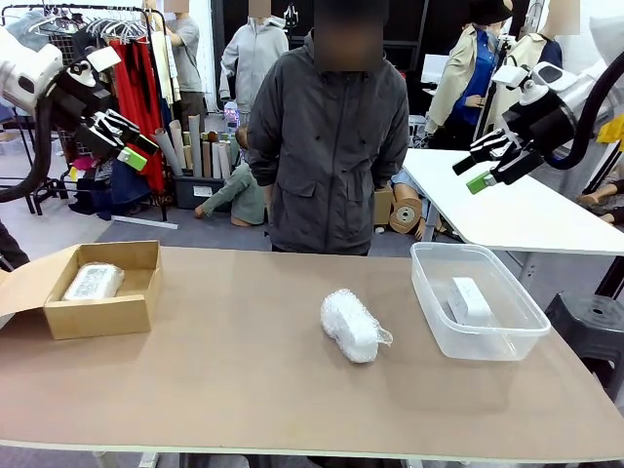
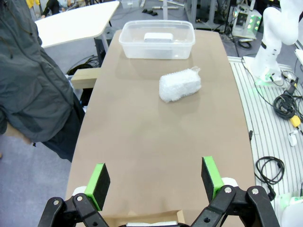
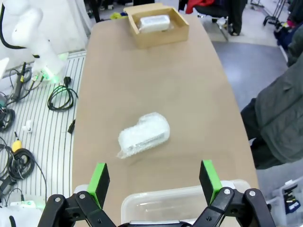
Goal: Separate and place wrapped and unwrapped clocks.
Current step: Pick up the Digital clock indicated by the person.
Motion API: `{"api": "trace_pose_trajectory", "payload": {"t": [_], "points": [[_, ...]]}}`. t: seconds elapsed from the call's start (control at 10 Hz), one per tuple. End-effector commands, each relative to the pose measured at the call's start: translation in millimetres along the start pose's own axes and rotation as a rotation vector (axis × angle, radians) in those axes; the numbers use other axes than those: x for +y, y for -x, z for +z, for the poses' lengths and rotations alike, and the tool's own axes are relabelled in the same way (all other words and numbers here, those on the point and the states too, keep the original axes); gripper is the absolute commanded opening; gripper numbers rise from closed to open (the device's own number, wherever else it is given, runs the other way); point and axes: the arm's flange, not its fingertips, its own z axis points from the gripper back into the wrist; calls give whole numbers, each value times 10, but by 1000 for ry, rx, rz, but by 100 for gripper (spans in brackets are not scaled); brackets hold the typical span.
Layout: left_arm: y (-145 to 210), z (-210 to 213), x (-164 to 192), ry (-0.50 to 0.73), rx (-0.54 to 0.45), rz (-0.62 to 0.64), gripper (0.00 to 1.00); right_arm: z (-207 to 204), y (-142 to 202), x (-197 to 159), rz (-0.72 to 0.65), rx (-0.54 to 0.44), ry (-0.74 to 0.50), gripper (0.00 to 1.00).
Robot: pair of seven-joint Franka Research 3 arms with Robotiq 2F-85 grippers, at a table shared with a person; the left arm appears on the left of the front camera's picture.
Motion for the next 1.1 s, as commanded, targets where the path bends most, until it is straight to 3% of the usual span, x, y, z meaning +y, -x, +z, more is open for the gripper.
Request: {"api": "trace_pose_trajectory", "payload": {"t": [0.0,1.0], "points": [[7,7,-15,5,-3,-6,100,16,0,11,27,9,0,100],[7,7,-15,5,-3,-6,100,16,0,11,27,9,0,100]]}}
